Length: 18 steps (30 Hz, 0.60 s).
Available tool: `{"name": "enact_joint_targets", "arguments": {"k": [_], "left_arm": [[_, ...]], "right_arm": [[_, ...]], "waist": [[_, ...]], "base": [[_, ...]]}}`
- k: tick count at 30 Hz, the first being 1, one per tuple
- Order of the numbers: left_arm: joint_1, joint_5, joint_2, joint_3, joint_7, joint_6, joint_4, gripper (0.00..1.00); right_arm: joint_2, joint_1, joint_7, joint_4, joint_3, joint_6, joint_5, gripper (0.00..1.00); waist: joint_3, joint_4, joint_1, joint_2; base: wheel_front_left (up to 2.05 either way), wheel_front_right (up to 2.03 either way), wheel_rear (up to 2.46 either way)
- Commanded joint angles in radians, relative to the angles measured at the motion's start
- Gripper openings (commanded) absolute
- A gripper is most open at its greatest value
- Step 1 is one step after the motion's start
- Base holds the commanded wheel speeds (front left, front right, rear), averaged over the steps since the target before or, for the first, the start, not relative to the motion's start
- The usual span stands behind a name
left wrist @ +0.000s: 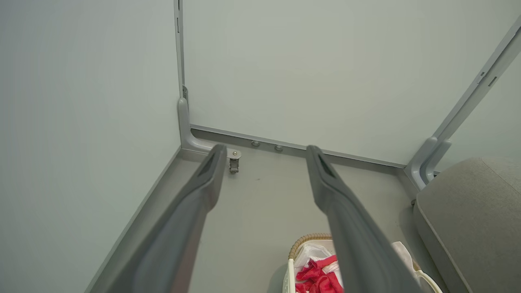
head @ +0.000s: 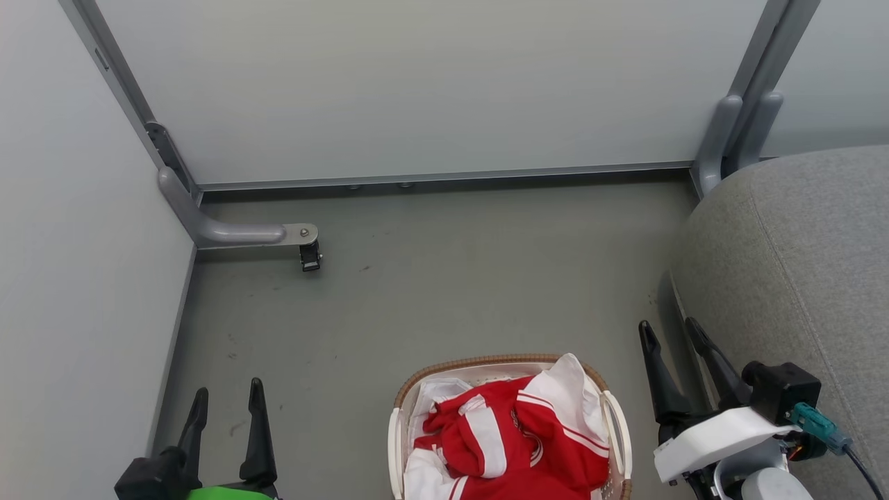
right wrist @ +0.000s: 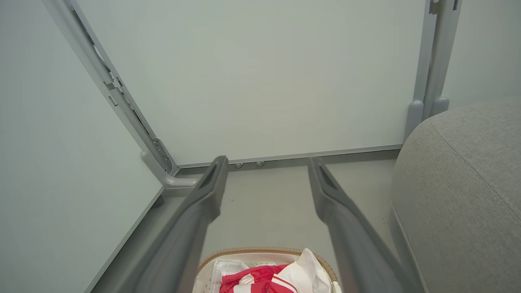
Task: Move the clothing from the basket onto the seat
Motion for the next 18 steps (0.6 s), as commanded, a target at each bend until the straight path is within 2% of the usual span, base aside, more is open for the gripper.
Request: {"name": "enact_joint_targets", "arguments": {"k": [1, 18], "left_arm": [[0.015, 0.027, 0.007, -0.002, -0.009, 0.001, -0.006, 1.0], [0.03, 0.143, 0.009, -0.014, -0.042, 0.001, -0.007, 1.0]], "right_arm": [[-0.006, 0.01, -0.009, -0.008, 0.002, 0.0, -0.022, 1.0], [-0.007, 0.017, -0.039, -0.016, 0.019, 0.0, -0.132, 1.0]], "waist": [[0.0, 0.0, 0.0, 0.0103], [0.006, 0.002, 0.0, 0.0118]], "base": [[0.0, 0.0, 0.0], [0.0, 0.0, 0.0]]}}
